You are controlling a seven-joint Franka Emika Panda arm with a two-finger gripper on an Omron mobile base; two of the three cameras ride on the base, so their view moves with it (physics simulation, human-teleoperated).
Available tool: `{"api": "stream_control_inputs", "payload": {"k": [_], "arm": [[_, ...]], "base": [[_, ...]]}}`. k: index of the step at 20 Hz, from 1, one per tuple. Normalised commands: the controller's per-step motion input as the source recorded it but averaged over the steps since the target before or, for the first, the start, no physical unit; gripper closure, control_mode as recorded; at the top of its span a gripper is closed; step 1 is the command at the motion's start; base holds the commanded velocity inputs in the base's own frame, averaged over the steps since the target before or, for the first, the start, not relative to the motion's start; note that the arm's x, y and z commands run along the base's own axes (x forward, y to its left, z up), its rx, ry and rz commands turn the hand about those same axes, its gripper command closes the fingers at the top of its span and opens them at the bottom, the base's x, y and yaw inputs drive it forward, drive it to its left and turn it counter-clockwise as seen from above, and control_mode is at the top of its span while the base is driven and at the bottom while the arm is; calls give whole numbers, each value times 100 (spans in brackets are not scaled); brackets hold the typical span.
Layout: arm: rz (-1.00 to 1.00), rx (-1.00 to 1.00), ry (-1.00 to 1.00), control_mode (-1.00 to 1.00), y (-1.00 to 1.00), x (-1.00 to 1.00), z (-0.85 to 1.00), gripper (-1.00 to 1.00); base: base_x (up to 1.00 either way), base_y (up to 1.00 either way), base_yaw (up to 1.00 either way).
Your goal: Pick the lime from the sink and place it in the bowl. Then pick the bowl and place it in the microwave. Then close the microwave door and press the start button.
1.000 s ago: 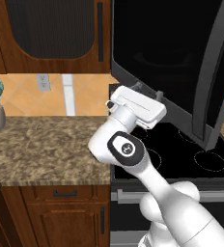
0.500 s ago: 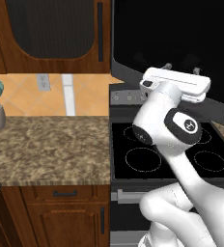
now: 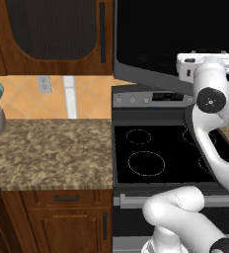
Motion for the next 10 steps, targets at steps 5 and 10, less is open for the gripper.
{"api": "stream_control_inputs", "payload": {"k": [5,10], "arm": [[12,9,26,-100,-45,95,6,-100],[17,8,15,-100,-53,83,0,-100]], "base": [[0,0,0],[0,0,0]]}}
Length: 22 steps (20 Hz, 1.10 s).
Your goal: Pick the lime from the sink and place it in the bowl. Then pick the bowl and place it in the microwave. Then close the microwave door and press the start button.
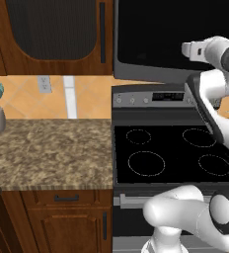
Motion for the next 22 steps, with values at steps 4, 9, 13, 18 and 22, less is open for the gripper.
{"api": "stream_control_inputs", "payload": {"k": [4,9,13,18,22], "arm": [[22,11,7,-100,-60,76,0,-100],[24,12,7,-100,-51,82,-1,-100],[23,11,9,-100,-39,76,-7,-100],[17,9,9,-100,-11,34,-8,-100],[7,1,11,-100,10,10,-3,-100]], "base": [[0,0,0],[0,0,0],[0,0,0],[0,0,0],[0,0,0]]}}
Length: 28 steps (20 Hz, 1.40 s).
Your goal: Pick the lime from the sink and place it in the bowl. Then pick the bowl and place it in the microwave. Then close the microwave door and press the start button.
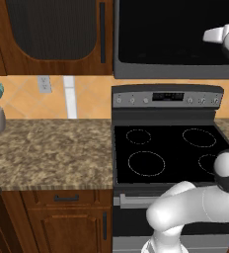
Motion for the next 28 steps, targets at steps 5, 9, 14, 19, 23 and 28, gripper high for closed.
{"api": "stream_control_inputs", "payload": {"k": [5,9,14,19,23,28], "arm": [[1,0,1,-100,1,0,0,-100],[0,0,0,-100,0,0,0,-100],[0,0,0,-100,-2,0,0,-100],[0,0,0,-100,0,0,0,-100],[0,0,-5,-100,0,-24,0,-100],[0,-2,-36,-100,-18,-100,0,-100]], "base": [[0,0,0],[0,0,0],[0,0,0],[0,0,0],[0,0,0],[0,0,0]]}}
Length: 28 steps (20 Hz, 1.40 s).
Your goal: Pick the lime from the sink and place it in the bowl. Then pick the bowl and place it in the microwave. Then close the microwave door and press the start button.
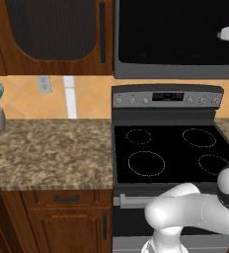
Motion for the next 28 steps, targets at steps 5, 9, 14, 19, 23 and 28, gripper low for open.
{"api": "stream_control_inputs", "payload": {"k": [5,9,14,19,23,28], "arm": [[21,-4,-10,-100,-52,-83,-37,-100],[17,21,0,-100,-90,-62,-99,-100],[11,29,1,-100,-83,-16,-38,-100],[2,24,1,-100,-79,23,1,-100],[1,32,10,-100,-50,14,-3,-100],[0,48,22,-100,-32,1,-8,-100]], "base": [[0,0,0],[0,0,0],[0,0,0],[0,0,0],[0,0,0],[0,0,0]]}}
